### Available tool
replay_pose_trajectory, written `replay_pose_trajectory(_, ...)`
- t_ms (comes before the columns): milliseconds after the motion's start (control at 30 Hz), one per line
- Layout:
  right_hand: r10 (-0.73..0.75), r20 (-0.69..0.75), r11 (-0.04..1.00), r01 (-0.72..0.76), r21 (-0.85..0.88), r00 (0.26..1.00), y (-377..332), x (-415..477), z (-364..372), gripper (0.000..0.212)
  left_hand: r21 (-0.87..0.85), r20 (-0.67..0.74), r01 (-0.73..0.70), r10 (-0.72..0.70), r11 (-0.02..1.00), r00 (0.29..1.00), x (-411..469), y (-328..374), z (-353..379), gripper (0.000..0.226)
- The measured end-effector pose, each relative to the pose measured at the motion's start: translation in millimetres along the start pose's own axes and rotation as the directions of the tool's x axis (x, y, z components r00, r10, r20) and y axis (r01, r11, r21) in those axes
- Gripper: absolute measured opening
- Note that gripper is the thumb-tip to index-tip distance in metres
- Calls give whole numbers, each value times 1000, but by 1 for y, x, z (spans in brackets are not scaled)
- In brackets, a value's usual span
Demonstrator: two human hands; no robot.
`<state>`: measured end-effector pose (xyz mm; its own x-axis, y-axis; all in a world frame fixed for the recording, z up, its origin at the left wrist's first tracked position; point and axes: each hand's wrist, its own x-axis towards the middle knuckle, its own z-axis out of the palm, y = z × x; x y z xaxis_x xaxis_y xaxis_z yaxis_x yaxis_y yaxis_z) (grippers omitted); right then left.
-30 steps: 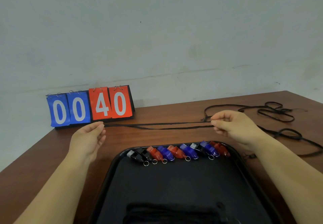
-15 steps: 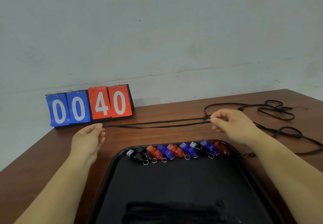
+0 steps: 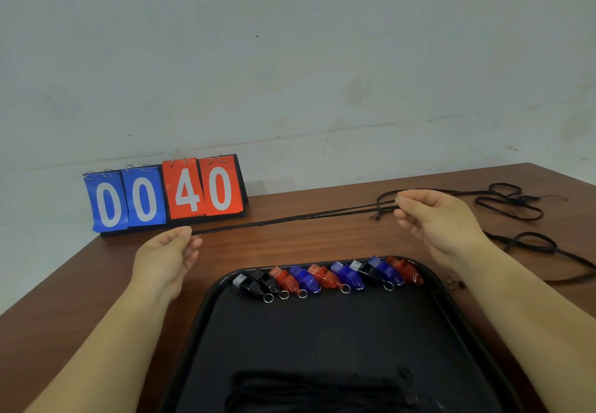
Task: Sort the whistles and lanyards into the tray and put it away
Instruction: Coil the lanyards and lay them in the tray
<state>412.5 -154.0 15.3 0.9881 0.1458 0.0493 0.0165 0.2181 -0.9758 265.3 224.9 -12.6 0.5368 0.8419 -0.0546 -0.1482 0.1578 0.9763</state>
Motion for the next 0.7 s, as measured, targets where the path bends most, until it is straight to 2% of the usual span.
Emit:
replay_pose_trajectory(233,68,-5,989,-66,133,998,-6,-5,1,18,-69,69,98,-93,993,993,-2,8,-4,14)
replay_pose_trajectory(467,82,112,992,-92,86,990,-11,-13,8,17,-125,195,42,-17,991,981,-30,30,4,17)
replay_pose_trajectory(600,71,216,987,-100,129,974,-19,-21,14,18,-193,380,-25,98,981,920,-67,53,20,9)
replay_pose_trajectory(700,67,286,988,-103,114,956,-26,-30,18,16,-194,500,-73,163,978,851,-96,71,39,14)
